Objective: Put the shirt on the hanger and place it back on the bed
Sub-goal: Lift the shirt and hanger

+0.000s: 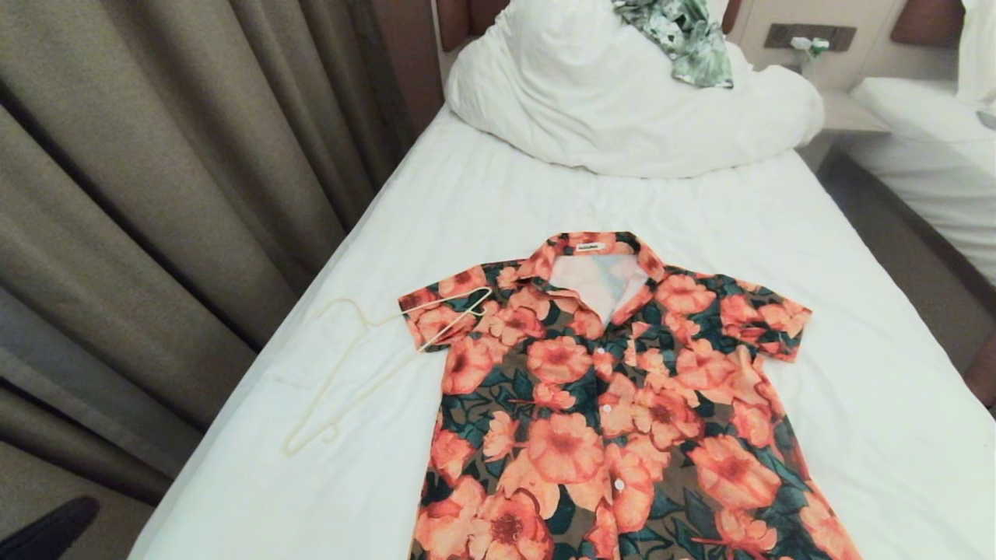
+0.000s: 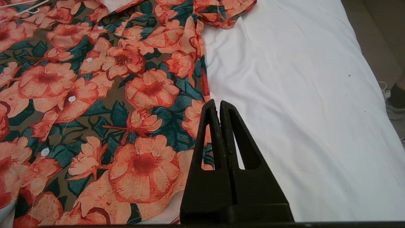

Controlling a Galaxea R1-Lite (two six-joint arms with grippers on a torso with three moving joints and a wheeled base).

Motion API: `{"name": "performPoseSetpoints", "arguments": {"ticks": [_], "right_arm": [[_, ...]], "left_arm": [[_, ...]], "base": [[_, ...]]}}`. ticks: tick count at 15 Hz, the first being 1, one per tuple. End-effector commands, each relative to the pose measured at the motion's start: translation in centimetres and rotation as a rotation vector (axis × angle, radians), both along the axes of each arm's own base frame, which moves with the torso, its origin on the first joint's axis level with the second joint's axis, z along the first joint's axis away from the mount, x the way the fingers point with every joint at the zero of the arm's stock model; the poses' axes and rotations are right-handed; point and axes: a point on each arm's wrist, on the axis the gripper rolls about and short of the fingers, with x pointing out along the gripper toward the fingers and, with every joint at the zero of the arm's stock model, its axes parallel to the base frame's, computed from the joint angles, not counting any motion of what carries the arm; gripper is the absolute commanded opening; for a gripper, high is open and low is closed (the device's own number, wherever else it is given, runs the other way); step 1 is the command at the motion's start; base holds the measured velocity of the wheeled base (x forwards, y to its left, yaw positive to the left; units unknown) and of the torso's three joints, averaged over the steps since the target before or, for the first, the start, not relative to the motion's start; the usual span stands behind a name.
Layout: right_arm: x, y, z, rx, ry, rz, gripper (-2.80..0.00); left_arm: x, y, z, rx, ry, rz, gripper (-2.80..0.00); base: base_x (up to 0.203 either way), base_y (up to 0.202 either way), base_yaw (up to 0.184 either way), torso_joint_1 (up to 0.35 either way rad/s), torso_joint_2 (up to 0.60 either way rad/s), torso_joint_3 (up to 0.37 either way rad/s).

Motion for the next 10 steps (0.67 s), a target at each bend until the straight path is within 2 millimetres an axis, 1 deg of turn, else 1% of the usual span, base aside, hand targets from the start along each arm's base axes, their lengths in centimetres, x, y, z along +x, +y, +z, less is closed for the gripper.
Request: {"name": "performPoseSetpoints", "arguments": {"ticks": [1, 3, 6, 8, 10], "right_arm": [[0.0, 0.0, 0.0, 0.000, 0.001, 0.001, -2.80], [0.0, 0.0, 0.0, 0.000, 0.001, 0.002, -2.80], [0.0, 0.0, 0.0, 0.000, 0.001, 0.001, -2.80], [0.0, 0.0, 0.0, 0.000, 0.001, 0.001, -2.80], [0.0, 0.0, 0.0, 0.000, 0.001, 0.002, -2.80]], "left_arm": [[3.4, -0.6, 1.4, -0.004, 0.111, -0.020, -2.80], [5.6, -1.0, 2.2, -0.012, 0.144, -0.023, -2.80], [8.8, -1.4, 2.7, -0.023, 0.219, -0.041, -2.80], [10.6, -0.5, 2.7, -0.059, 0.265, -0.047, -2.80], [12.4, 1.0, 2.4, -0.109, 0.319, -0.091, -2.80]], "base": [[0.000, 0.000, 0.000, 0.000, 0.00, 0.000], [0.000, 0.000, 0.000, 0.000, 0.00, 0.000], [0.000, 0.000, 0.000, 0.000, 0.00, 0.000], [0.000, 0.000, 0.000, 0.000, 0.00, 0.000], [0.000, 0.000, 0.000, 0.000, 0.00, 0.000]]}}
